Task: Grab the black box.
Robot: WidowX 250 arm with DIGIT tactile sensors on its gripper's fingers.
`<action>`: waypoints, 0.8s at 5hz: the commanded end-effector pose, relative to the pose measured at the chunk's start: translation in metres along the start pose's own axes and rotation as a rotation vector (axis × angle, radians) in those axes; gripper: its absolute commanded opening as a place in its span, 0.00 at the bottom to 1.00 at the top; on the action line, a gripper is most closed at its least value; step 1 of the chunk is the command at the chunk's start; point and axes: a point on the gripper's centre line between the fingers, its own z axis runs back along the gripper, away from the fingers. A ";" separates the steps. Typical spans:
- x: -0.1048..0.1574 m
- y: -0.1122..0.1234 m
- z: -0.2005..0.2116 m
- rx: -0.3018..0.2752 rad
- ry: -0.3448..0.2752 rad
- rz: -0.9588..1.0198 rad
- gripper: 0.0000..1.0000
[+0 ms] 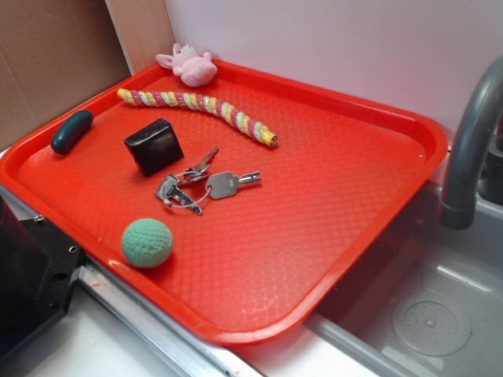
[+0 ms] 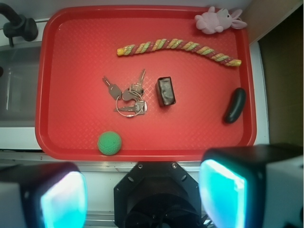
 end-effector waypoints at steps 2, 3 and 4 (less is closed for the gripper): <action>0.034 0.014 -0.050 0.086 0.061 0.004 1.00; 0.060 0.032 -0.086 0.088 0.033 -0.013 1.00; 0.068 0.035 -0.118 0.091 0.030 -0.054 1.00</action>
